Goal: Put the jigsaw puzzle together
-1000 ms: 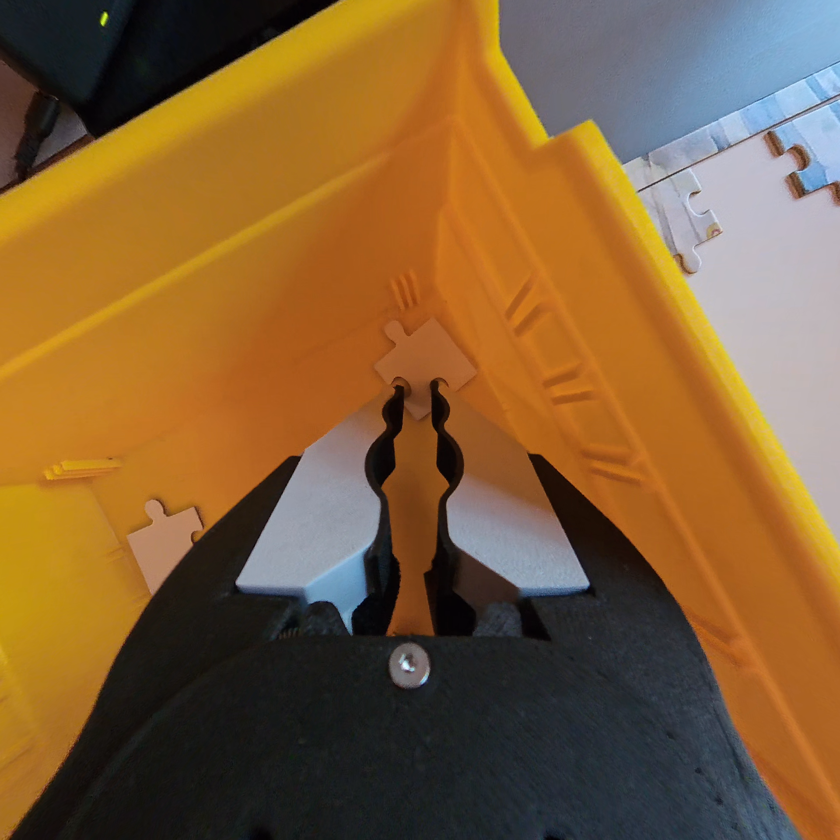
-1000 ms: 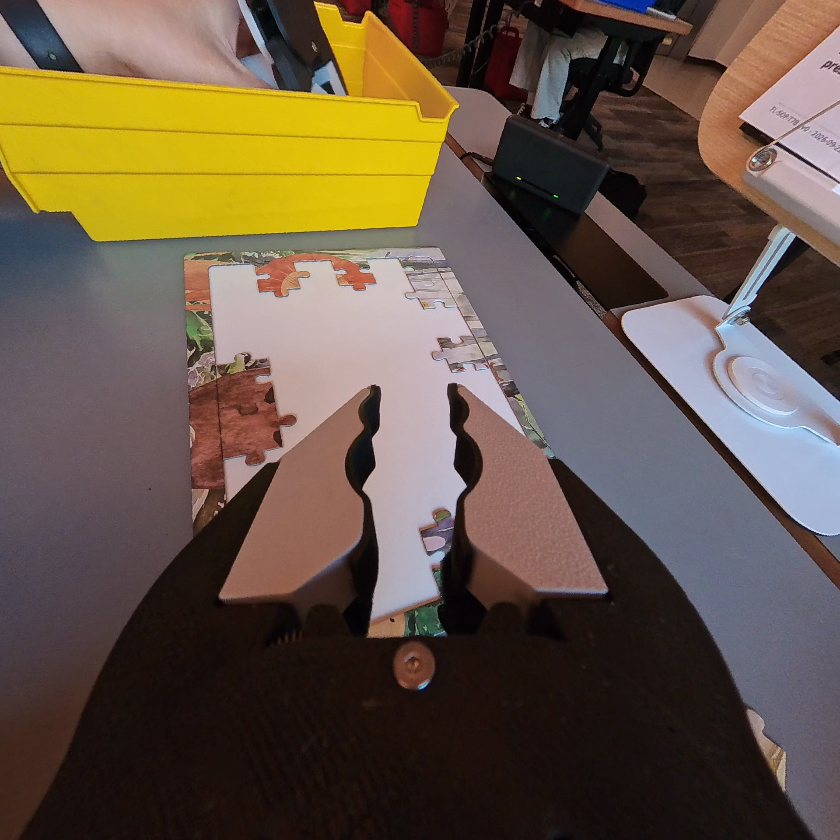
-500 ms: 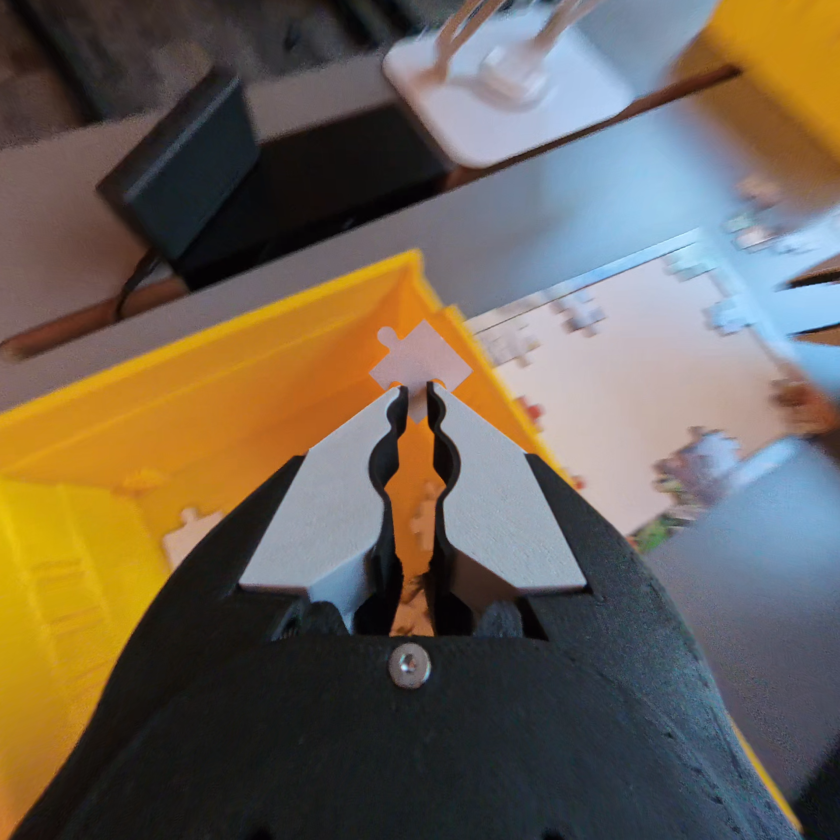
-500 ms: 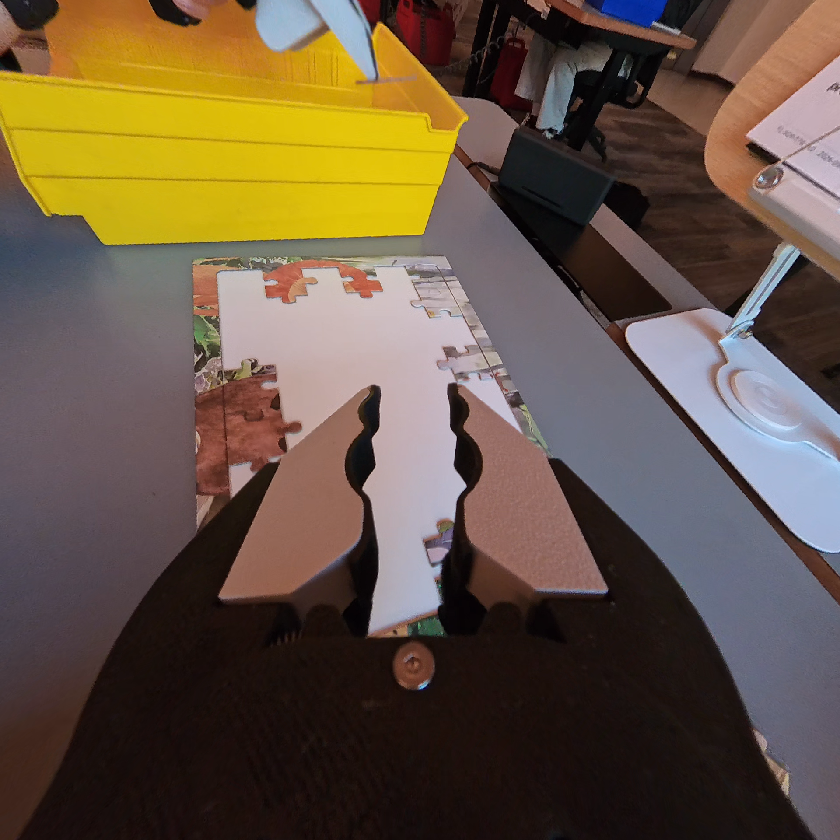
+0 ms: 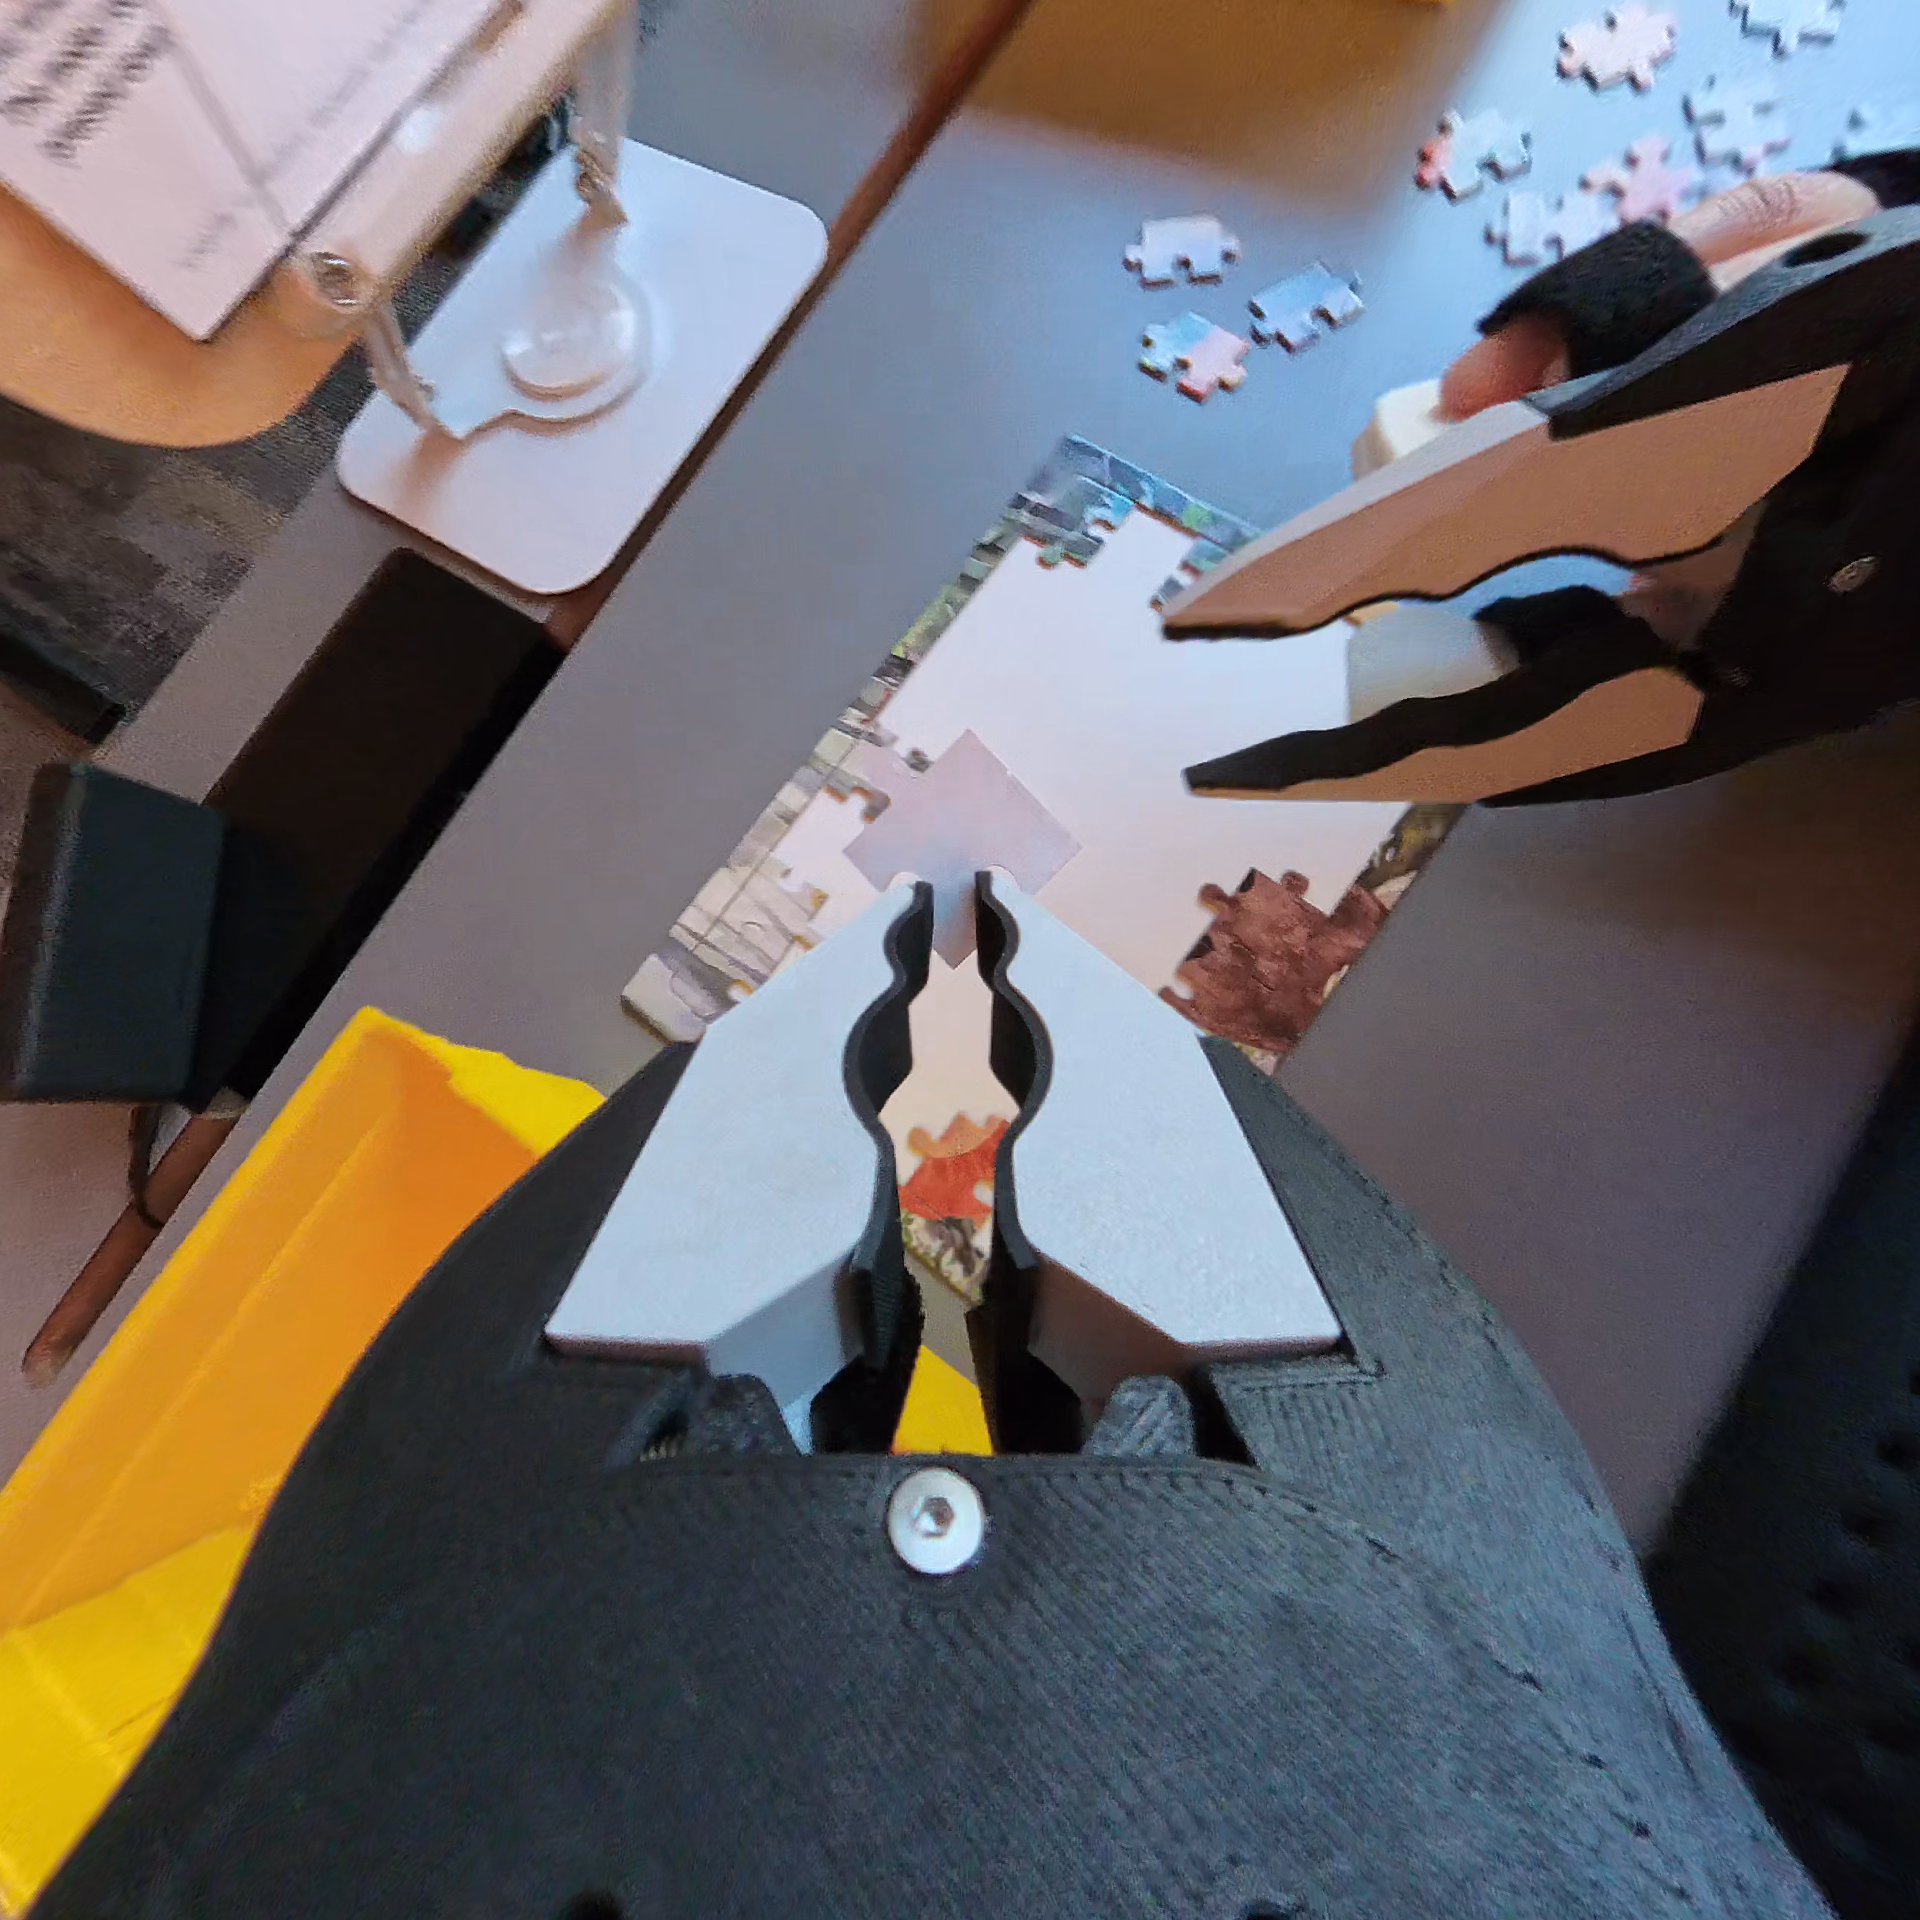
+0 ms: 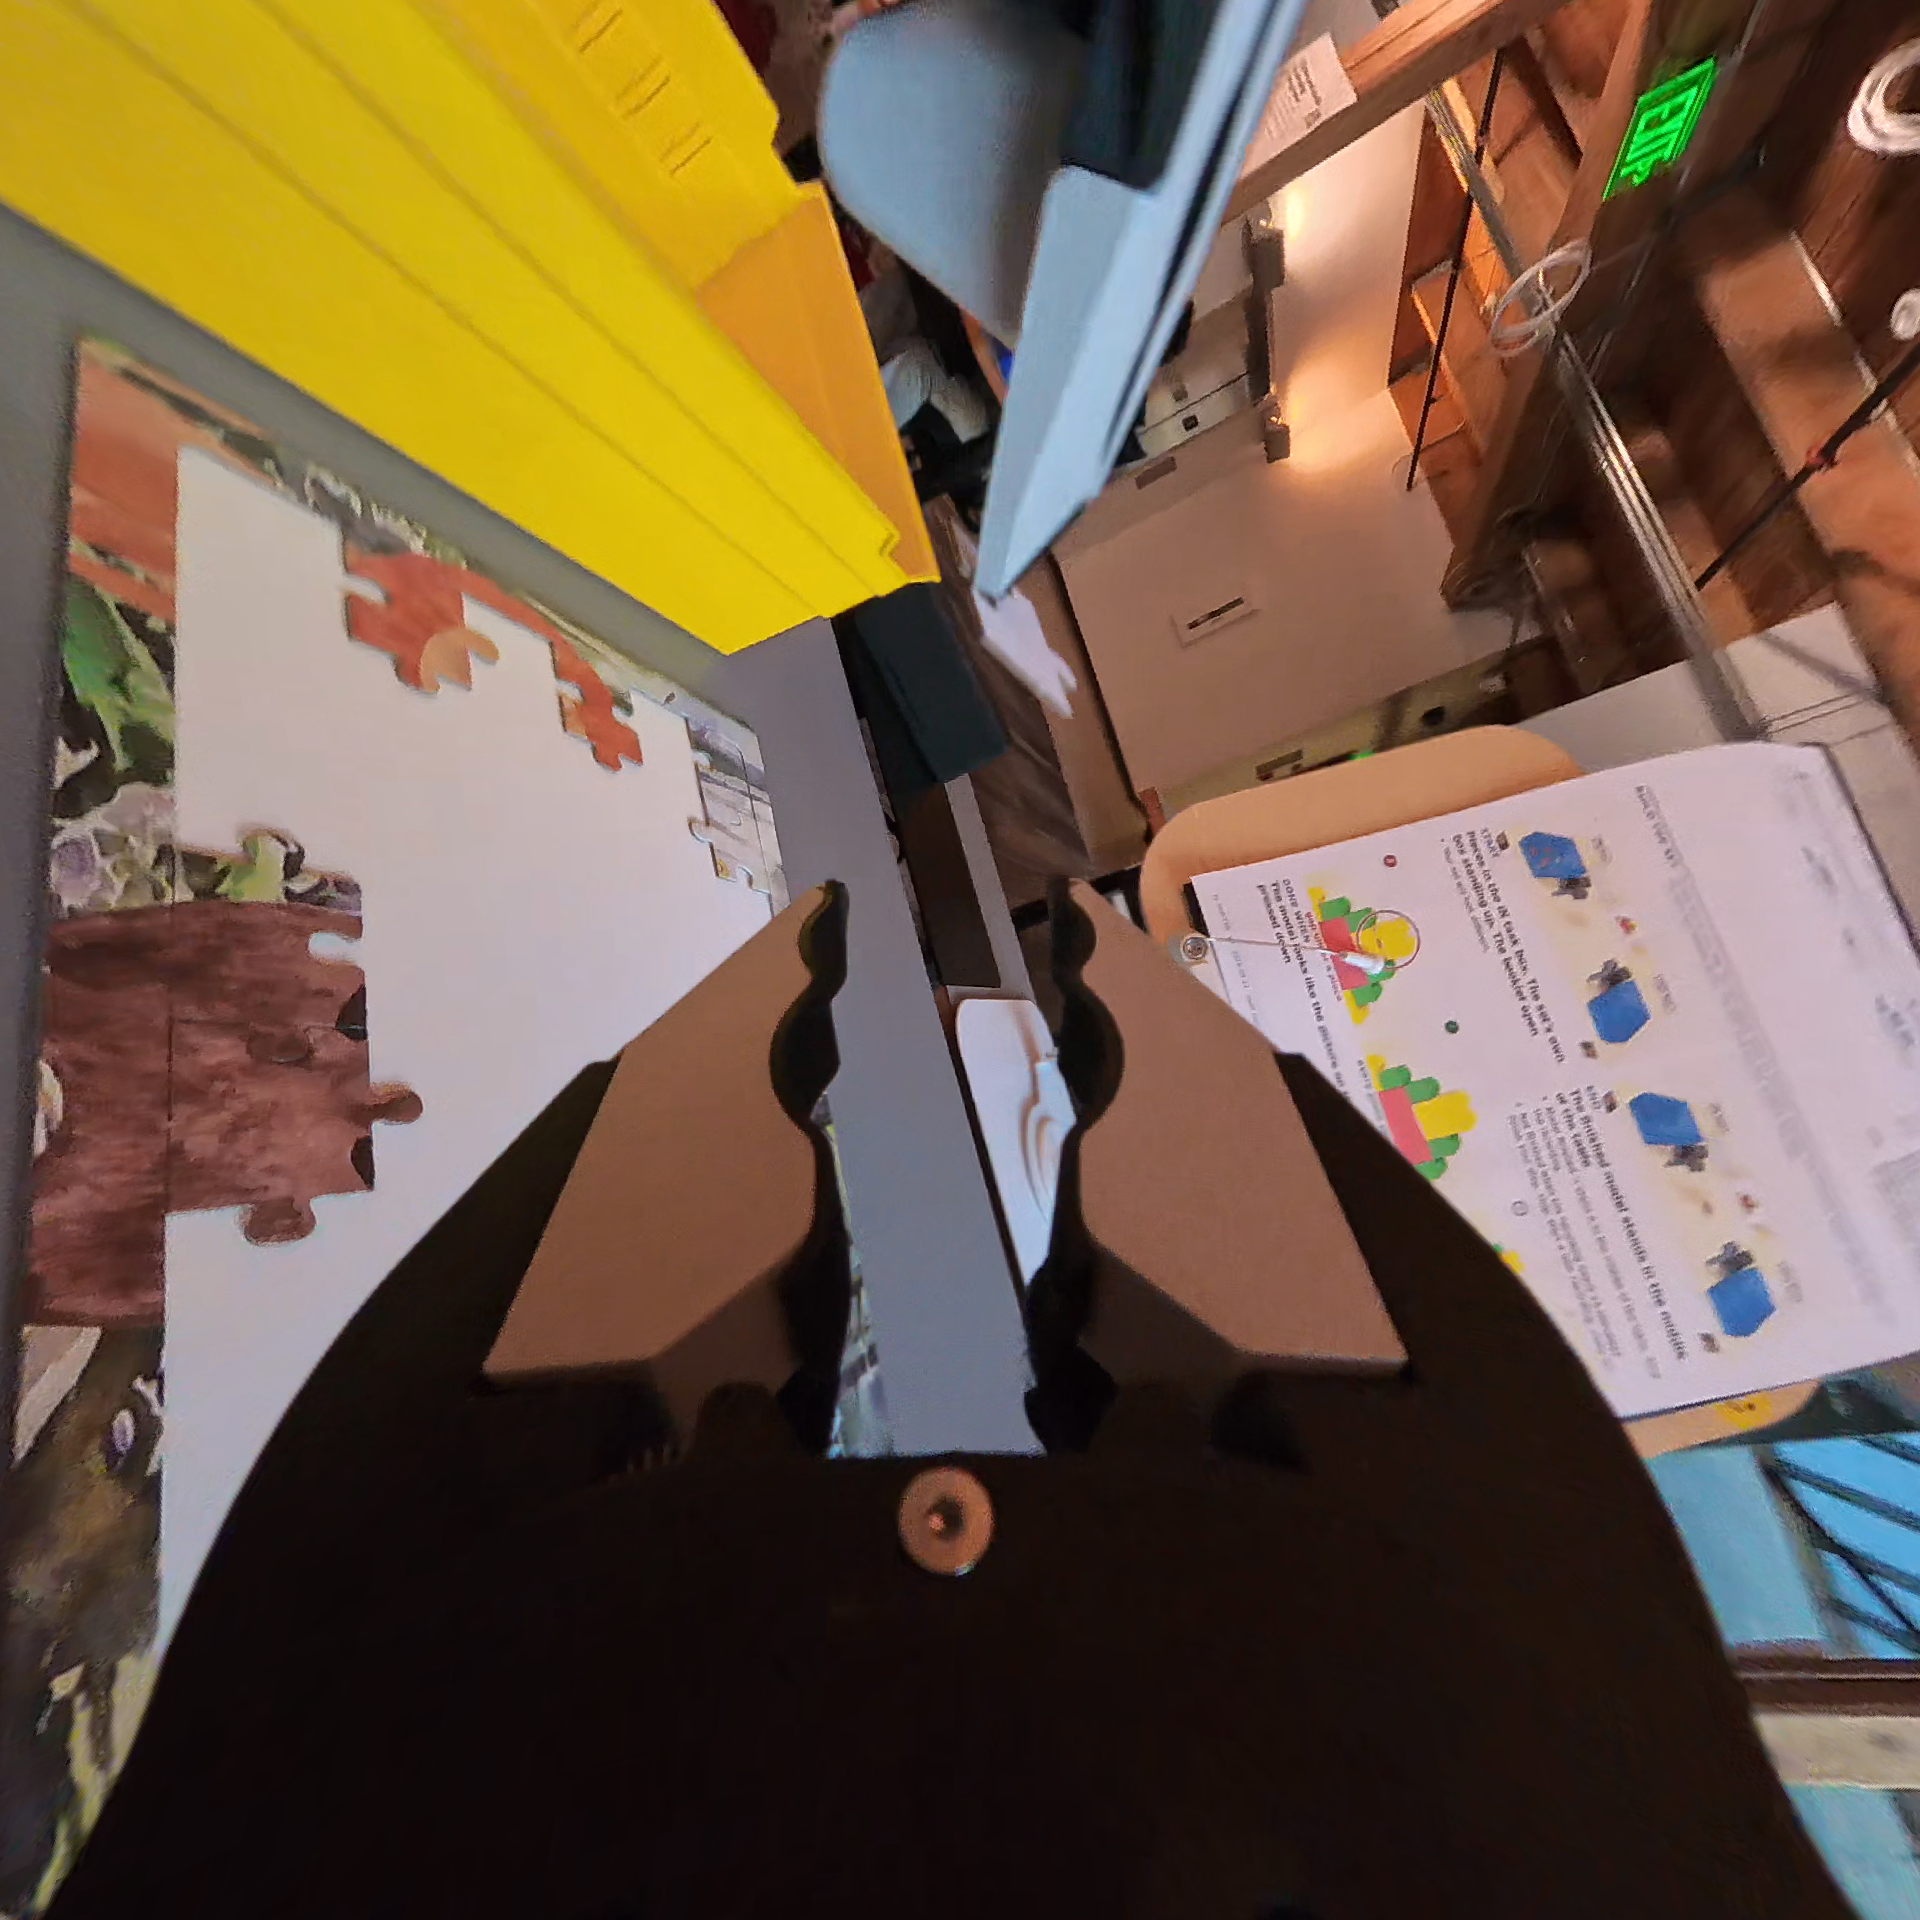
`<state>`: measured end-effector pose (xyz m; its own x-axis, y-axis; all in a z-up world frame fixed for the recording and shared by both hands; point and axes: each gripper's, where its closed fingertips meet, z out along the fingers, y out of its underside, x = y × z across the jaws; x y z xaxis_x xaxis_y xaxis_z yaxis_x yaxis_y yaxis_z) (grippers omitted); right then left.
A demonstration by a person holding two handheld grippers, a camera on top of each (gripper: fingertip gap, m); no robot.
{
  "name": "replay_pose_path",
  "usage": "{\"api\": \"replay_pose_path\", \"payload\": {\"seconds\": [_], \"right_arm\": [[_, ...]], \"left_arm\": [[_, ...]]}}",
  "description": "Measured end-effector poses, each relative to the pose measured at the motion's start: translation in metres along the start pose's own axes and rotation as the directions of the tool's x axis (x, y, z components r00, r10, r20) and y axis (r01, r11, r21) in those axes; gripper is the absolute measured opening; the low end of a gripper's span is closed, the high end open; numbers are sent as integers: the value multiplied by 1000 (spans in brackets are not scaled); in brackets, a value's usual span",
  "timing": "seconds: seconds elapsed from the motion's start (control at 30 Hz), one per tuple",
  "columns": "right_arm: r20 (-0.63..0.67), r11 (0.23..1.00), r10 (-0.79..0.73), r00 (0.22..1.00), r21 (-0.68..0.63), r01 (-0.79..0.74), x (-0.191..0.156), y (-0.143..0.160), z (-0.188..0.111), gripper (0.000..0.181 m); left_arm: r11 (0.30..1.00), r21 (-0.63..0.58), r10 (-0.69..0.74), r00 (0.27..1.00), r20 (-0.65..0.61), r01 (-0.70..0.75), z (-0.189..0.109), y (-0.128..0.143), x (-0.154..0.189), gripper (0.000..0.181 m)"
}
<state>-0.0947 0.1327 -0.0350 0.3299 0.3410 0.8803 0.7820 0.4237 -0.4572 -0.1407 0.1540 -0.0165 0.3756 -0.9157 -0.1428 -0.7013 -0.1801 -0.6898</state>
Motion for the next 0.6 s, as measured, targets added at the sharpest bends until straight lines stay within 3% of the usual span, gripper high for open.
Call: {"api": "replay_pose_path", "payload": {"seconds": [0.23,0.3,0.33,0.4,0.47,0.53,0.6], "right_arm": [[11,997,-79,997,13,79,-10,-9,1,32],[43,997,-82,996,9,81,-17,-7,1,18],[75,997,-71,995,17,70,-21,-7,0,1],[120,1000,19,993,9,-20,-25,-2,2,2],[168,976,210,963,15,-216,-23,0,2,1],[265,852,495,827,37,-522,-14,-7,1,1],[411,564,746,524,27,-825,3,-18,-5,1]], "left_arm": [[990,-93,94,989,-113,-105,27,2,43,6],[990,-88,100,985,-143,-113,32,2,49,6],[991,-82,95,983,-155,-108,33,2,50,4],[996,-56,67,989,-136,-75,30,-1,40,0],[1000,29,-4,990,-143,8,20,-12,30,20],[982,137,-97,971,-218,129,6,-27,25,43],[942,220,-177,932,-316,253,-6,-41,22,49]]}}
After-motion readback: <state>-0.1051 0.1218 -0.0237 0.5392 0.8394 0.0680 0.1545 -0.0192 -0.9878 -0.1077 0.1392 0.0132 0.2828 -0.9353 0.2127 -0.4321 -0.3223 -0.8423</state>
